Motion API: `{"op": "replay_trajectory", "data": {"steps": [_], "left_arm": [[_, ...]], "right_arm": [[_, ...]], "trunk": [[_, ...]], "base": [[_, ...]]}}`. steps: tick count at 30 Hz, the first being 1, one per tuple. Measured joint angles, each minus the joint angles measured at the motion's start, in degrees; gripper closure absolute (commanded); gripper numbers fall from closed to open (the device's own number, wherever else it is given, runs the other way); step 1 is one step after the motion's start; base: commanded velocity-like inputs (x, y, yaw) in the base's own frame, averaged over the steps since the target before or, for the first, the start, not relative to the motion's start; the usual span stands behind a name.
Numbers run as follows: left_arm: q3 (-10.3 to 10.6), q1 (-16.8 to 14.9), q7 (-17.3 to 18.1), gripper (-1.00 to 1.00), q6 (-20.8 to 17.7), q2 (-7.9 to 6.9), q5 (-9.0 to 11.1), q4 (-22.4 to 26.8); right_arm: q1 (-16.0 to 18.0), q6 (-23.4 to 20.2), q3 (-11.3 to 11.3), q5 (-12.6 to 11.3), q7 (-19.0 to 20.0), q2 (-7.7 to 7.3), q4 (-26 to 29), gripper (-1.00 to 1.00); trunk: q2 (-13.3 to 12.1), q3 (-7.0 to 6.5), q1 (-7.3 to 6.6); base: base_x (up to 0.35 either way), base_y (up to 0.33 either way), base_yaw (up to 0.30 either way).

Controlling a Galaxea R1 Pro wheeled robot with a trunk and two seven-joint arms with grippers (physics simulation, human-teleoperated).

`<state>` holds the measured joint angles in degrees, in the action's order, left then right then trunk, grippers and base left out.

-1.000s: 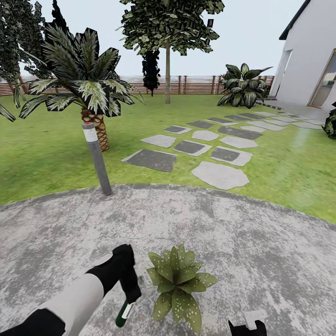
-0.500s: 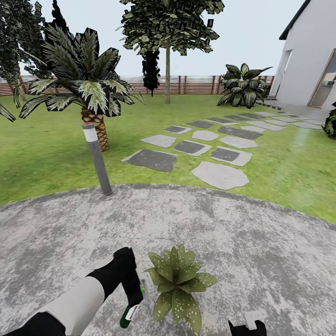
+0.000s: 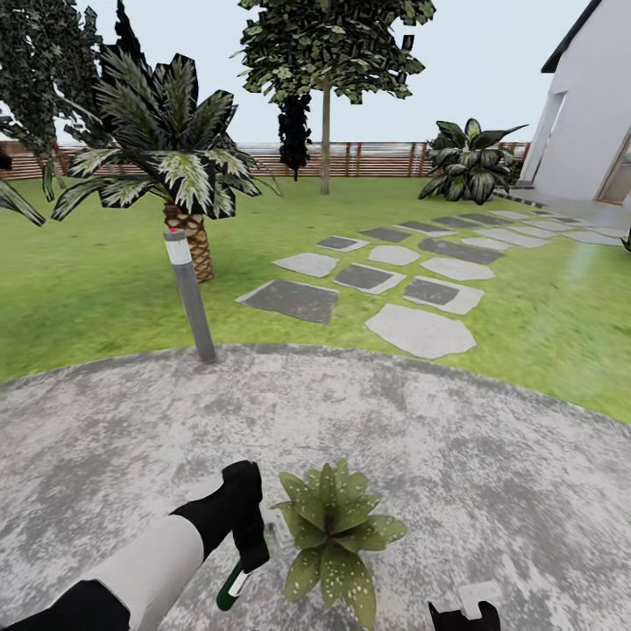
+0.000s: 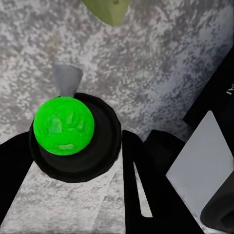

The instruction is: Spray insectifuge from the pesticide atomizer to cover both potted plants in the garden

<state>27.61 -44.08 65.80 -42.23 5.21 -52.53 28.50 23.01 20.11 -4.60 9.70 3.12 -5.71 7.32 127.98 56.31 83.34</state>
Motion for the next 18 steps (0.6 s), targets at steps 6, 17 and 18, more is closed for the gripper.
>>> {"op": "replay_trajectory", "data": {"steps": [6,17,18], "left_arm": [[6.06,-4.56,7.99,1.0,-5.57,0.75,-1.46,0.03],[7.47,-5.45,10.66,1.0,-6.88,2.23,-5.64,0.19],[7.48,-5.45,10.66,1.0,-6.88,2.27,-5.62,0.19]], "right_arm": [[-0.01,0.0,0.01,0.0,0.0,-0.01,0.02,-1.0],[0.0,0.01,0.01,0.01,-0.02,0.0,0.0,-1.0],[0.0,0.01,0.01,0.01,-0.02,0.0,0.0,-1.0]], "trunk": [[0.0,0.0,0.0],[0.0,0.0,-0.01],[0.0,0.0,-0.01]], "base": [[0.0,0.0,0.025],[0.015,-0.047,0.133],[0.066,-0.244,0.148]]}}
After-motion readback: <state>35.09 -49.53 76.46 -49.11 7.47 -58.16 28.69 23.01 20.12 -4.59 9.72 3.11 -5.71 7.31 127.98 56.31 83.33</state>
